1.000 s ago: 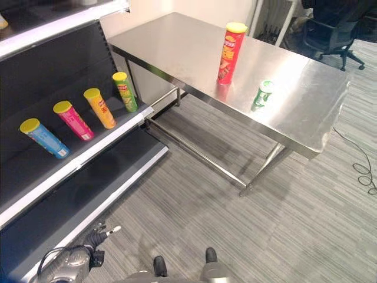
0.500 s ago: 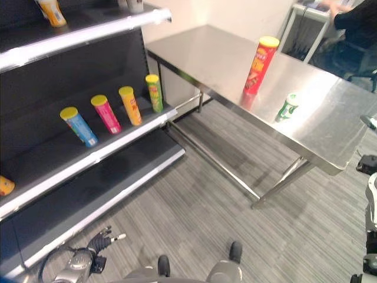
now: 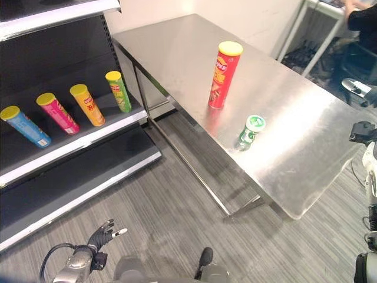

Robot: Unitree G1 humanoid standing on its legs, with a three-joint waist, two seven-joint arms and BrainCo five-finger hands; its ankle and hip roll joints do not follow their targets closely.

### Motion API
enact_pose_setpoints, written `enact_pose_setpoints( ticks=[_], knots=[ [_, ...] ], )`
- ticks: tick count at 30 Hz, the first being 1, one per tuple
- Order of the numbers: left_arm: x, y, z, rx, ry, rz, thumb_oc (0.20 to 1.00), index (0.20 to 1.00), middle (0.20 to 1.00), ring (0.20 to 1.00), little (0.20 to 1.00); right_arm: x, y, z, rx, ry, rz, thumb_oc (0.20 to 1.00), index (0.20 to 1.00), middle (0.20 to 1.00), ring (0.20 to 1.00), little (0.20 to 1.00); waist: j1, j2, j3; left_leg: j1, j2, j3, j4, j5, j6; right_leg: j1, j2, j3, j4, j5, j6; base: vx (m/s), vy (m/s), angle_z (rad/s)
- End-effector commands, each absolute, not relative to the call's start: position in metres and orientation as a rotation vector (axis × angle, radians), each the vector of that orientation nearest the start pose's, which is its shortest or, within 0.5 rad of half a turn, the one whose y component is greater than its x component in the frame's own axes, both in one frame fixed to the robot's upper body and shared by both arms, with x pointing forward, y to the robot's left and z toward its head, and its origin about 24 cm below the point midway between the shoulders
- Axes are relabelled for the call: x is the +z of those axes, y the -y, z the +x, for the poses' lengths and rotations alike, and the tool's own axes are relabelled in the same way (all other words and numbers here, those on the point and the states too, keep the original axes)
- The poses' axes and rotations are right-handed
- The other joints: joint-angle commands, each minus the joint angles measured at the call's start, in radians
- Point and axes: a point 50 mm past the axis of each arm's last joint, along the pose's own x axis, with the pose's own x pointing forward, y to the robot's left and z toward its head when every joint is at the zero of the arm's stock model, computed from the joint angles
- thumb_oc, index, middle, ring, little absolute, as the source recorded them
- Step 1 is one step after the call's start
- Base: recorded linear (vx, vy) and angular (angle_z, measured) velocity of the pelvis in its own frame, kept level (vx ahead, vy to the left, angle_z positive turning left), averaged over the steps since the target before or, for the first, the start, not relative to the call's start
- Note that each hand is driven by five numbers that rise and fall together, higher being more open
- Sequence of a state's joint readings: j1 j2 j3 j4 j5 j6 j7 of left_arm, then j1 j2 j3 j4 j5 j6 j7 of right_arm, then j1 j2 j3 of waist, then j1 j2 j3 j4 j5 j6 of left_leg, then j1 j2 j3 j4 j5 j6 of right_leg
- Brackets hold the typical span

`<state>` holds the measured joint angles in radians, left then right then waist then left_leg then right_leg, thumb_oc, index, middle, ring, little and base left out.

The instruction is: Put the goods on the table back onto the shelves and tidy them up.

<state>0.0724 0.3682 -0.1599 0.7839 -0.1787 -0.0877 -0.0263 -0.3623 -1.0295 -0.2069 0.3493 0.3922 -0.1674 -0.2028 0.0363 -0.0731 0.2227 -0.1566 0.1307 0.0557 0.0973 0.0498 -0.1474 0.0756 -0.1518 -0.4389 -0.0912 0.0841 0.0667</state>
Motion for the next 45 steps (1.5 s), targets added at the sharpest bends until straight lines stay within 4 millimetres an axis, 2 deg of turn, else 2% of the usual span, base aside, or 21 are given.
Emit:
enact_pose_setpoints(
  ticks=[1, 2, 3, 6, 9, 11, 13, 14, 15, 16, 18, 21, 23, 25, 31, 37, 45],
  knots=[
    [-0.095, -0.269, 0.169, 0.036, -0.726, 0.297, 1.000, 1.000, 1.000, 1.000, 1.000, 0.275, 0.363, 0.276, -0.422, 0.531, -0.585, 1.000, 1.000, 1.000, 1.000, 1.000, 0.054, 0.014, -0.013, 0.091, -0.055, -0.042, -0.111, -0.053, 0.054, -0.041, -0.028, 0.091, 0.033, -0.038, 0.125, 0.11, 0.062, -0.17],
    [-0.095, -0.269, 0.169, 0.037, -0.726, 0.297, 1.000, 1.000, 1.000, 1.000, 1.000, 0.275, 0.363, 0.277, -0.421, 0.531, -0.585, 1.000, 1.000, 1.000, 1.000, 1.000, 0.053, 0.014, -0.014, 0.091, -0.056, -0.043, -0.112, -0.052, 0.054, -0.041, -0.028, 0.090, 0.033, -0.038, 0.125, 0.18, 0.108, -0.30],
    [-0.096, -0.271, 0.168, 0.047, -0.735, 0.284, 1.000, 1.000, 1.000, 1.000, 1.000, 0.259, 0.369, 0.278, -0.399, 0.438, -0.588, 1.000, 1.000, 1.000, 1.000, 1.000, 0.046, 0.015, -0.026, 0.115, -0.063, -0.059, -0.152, -0.042, 0.051, -0.029, -0.043, 0.076, 0.037, -0.031, 0.129, 0.17, 0.138, -0.24],
    [-0.104, -0.275, 0.158, 0.065, -0.791, 0.300, 1.000, 1.000, 1.000, 1.000, 1.000, 0.241, 0.370, 0.282, -0.347, 0.328, -0.645, 1.000, 1.000, 1.000, 1.000, 1.000, 0.041, 0.011, -0.043, 0.155, -0.084, -0.037, -0.185, -0.047, 0.061, -0.021, -0.073, 0.091, 0.041, -0.022, 0.148, 0.16, 0.193, 0.07],
    [-0.109, -0.284, 0.148, 0.113, -0.844, 0.308, 1.000, 1.000, 1.000, 1.000, 1.000, 0.233, 0.363, 0.280, -0.294, 0.318, -0.632, 1.000, 1.000, 1.000, 1.000, 1.000, 0.040, 0.014, -0.033, 0.184, -0.102, -0.022, -0.185, -0.068, 0.083, -0.048, -0.131, 0.105, 0.153, -0.005, 0.164, 0.06, 0.177, -0.09],
    [-0.110, -0.291, 0.144, 0.144, -0.863, 0.323, 1.000, 1.000, 1.000, 1.000, 1.000, 0.226, 0.360, 0.276, -0.270, 0.318, -0.618, 1.000, 1.000, 1.000, 1.000, 1.000, 0.031, 0.017, -0.017, 0.203, -0.104, -0.028, -0.185, -0.074, 0.093, -0.076, -0.147, 0.130, 0.228, 0.012, 0.163, 0.03, 0.101, -0.05],
    [-0.111, -0.297, 0.141, 0.159, -0.888, 0.351, 1.000, 1.000, 1.000, 1.000, 1.000, 0.226, 0.356, 0.271, -0.247, 0.316, -0.662, 1.000, 1.000, 1.000, 1.000, 1.000, 0.017, 0.018, 0.004, 0.219, -0.099, -0.029, -0.185, -0.085, 0.093, -0.115, -0.113, 0.176, 0.220, 0.002, 0.147, 0.03, 0.018, -0.07],
    [-0.111, -0.297, 0.141, 0.158, -0.887, 0.351, 1.000, 1.000, 1.000, 1.000, 1.000, 0.226, 0.357, 0.271, -0.248, 0.316, -0.662, 1.000, 1.000, 1.000, 1.000, 1.000, 0.017, 0.018, 0.002, 0.215, -0.099, -0.029, -0.185, -0.083, 0.094, -0.118, -0.113, 0.175, 0.217, 0.006, 0.147, 0.06, -0.027, -0.02],
    [-0.109, -0.302, 0.141, 0.183, -0.881, 0.345, 1.000, 1.000, 1.000, 1.000, 1.000, 0.223, 0.356, 0.261, -0.224, 0.318, -0.637, 1.000, 1.000, 1.000, 1.000, 1.000, 0.006, 0.018, 0.001, 0.216, -0.100, -0.039, -0.185, -0.076, 0.092, -0.111, -0.082, 0.216, 0.181, -0.010, 0.151, 0.08, -0.045, 0.05],
    [-0.110, -0.304, 0.138, 0.203, -0.890, 0.329, 1.000, 1.000, 1.000, 1.000, 1.000, 0.220, 0.354, 0.259, -0.214, 0.333, -0.597, 1.000, 1.000, 1.000, 1.000, 1.000, 0.005, 0.014, -0.003, 0.215, -0.099, -0.043, -0.185, -0.077, 0.090, -0.104, -0.071, 0.226, 0.160, -0.015, 0.150, 0.15, -0.088, 0.34],
    [-0.115, -0.304, 0.127, 0.205, -0.924, 0.329, 1.000, 1.000, 1.000, 1.000, 1.000, 0.212, 0.346, 0.254, -0.118, 0.287, -0.632, 1.000, 1.000, 1.000, 1.000, 1.000, 0.012, 0.004, -0.021, 0.218, -0.087, -0.039, -0.185, -0.082, 0.082, -0.075, -0.064, 0.205, 0.106, -0.013, 0.154, 0.11, -0.081, 0.41],
    [-0.116, -0.303, 0.122, 0.199, -0.932, 0.326, 1.000, 1.000, 1.000, 1.000, 1.000, 0.210, 0.338, 0.249, -0.034, 0.252, -0.677, 1.000, 1.000, 1.000, 1.000, 1.000, 0.013, -0.006, -0.030, 0.220, -0.078, -0.044, -0.185, -0.084, 0.076, -0.054, -0.053, 0.197, 0.075, -0.021, 0.151, 0.06, -0.069, 0.07],
    [-0.121, -0.298, 0.117, 0.181, -0.949, 0.318, 1.000, 1.000, 1.000, 1.000, 1.000, 0.206, 0.337, 0.242, 0.017, 0.189, -0.782, 1.000, 1.000, 1.000, 1.000, 1.000, 0.010, -0.015, -0.043, 0.228, -0.065, -0.050, -0.185, -0.090, 0.065, -0.033, -0.046, 0.183, 0.055, -0.030, 0.149, 0.09, -0.077, 0.17],
    [-0.121, -0.296, 0.117, 0.178, -0.949, 0.314, 1.000, 1.000, 1.000, 1.000, 1.000, 0.206, 0.339, 0.243, 0.015, 0.164, -0.830, 1.000, 1.000, 1.000, 1.000, 1.000, 0.010, -0.017, -0.044, 0.230, -0.061, -0.052, -0.185, -0.090, 0.062, -0.029, -0.043, 0.182, 0.053, -0.032, 0.148, 0.05, -0.052, 0.03],
    [-0.121, -0.290, 0.122, 0.149, -0.929, 0.316, 1.000, 1.000, 1.000, 1.000, 1.000, 0.199, 0.327, 0.250, 0.123, 0.106, -0.920, 1.000, 1.000, 1.000, 1.000, 1.000, 0.013, -0.024, -0.045, 0.230, -0.044, -0.067, -0.185, -0.087, 0.049, -0.013, -0.035, 0.163, 0.043, -0.044, 0.141, 0.04, -0.043, 0.06],
    [-0.119, -0.294, 0.121, 0.147, -0.922, 0.328, 1.000, 1.000, 1.000, 1.000, 1.000, 0.195, 0.323, 0.239, 0.211, 0.055, -0.913, 1.000, 1.000, 1.000, 1.000, 1.000, 0.012, -0.028, -0.048, 0.227, -0.038, -0.075, -0.185, -0.087, 0.041, -0.006, -0.039, 0.136, 0.053, -0.056, 0.142, 0.03, -0.021, 0.14],
    [-0.121, -0.293, 0.117, 0.136, -0.938, 0.339, 1.000, 1.000, 1.000, 1.000, 1.000, 0.171, 0.307, 0.239, 0.381, -0.059, -1.032, 1.000, 1.000, 1.000, 1.000, 1.000, 0.019, -0.017, -0.051, 0.240, -0.034, -0.068, -0.185, -0.093, 0.039, 0.012, -0.045, 0.122, 0.053, -0.061, 0.143, 0.00, -0.001, 0.01]
  ],
)
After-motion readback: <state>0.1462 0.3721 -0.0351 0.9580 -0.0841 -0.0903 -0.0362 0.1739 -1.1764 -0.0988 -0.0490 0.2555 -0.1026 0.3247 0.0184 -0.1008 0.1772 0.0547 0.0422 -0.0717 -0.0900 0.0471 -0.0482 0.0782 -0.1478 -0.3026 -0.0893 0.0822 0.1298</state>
